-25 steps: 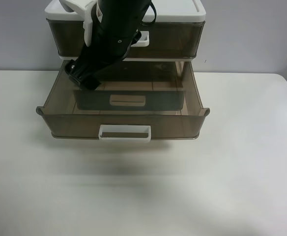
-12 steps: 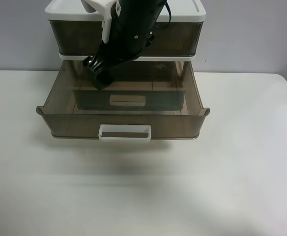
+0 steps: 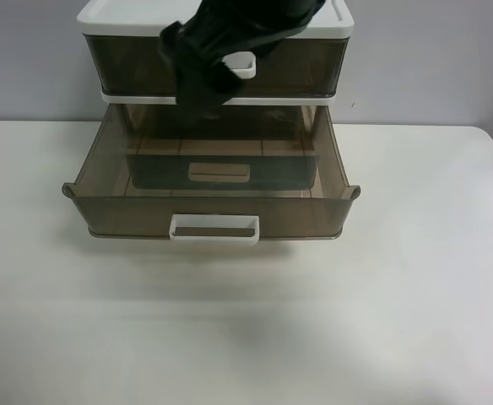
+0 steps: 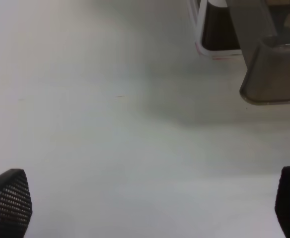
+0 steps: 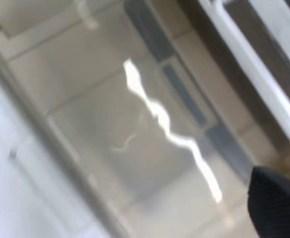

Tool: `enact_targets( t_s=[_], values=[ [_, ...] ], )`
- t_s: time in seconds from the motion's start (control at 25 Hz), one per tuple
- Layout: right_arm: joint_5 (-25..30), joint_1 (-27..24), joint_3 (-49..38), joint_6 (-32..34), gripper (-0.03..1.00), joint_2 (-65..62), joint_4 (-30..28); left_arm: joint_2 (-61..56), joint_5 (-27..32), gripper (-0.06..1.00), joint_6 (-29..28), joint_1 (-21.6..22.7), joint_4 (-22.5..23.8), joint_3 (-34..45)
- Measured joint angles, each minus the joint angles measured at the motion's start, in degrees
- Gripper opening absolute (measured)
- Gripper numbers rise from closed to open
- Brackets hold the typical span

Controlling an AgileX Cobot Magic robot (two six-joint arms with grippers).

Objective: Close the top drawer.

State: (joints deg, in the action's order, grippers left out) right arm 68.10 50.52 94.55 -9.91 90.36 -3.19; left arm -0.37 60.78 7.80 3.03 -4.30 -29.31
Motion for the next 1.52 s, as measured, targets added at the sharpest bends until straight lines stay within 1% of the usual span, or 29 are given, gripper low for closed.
enact_targets(
  t_s=[0.04,0.16,0.28,0.4,0.64,1.0,1.12,1.24,1.4,1.48,1.52],
  values=[
    [0.94,0.00,0.00,0.25,0.99,-1.29,0.00,0.00,0.00,0.99,0.00,0.00,0.00,0.00],
    [1.23,0.00,-2.15,1.91,0.99,-5.87,0.12,0.00,0.00,0.99,0.00,0.00,0.00,0.00],
    [1.31,0.00,-7.17,4.67,0.99,-12.07,-0.46,0.00,0.00,0.99,0.00,0.00,0.00,0.00],
    [1.44,0.00,-13.74,5.99,0.99,-19.27,-1.58,0.00,0.00,0.99,0.00,0.00,0.00,0.00],
    [1.56,0.00,-25.04,6.45,0.99,-33.94,-2.86,0.00,0.00,0.99,0.00,0.00,0.00,0.00],
    [1.56,-0.57,-36.04,6.59,0.99,-53.68,-4.01,0.00,0.00,0.99,0.00,0.00,0.00,0.00],
    [1.56,-5.84,-40.77,6.59,0.99,-59.57,-3.95,0.00,0.00,0.99,0.00,0.00,0.00,0.00],
    [1.41,-15.23,-46.47,6.59,0.99,-65.64,-4.00,0.00,0.00,0.99,-0.02,0.00,0.00,0.00],
    [-2.64,-27.66,-54.79,6.59,0.99,-74.94,-3.61,0.00,0.00,0.99,-0.02,0.00,0.00,0.00],
    [-4.73,-33.56,-58.66,6.59,0.99,-79.70,-1.58,0.00,0.00,0.99,-0.02,0.00,0.00,0.00],
    [-5.18,-35.38,-60.34,6.59,0.99,-81.50,-0.32,0.00,0.00,0.99,-0.02,0.00,0.00,0.00]
  ],
)
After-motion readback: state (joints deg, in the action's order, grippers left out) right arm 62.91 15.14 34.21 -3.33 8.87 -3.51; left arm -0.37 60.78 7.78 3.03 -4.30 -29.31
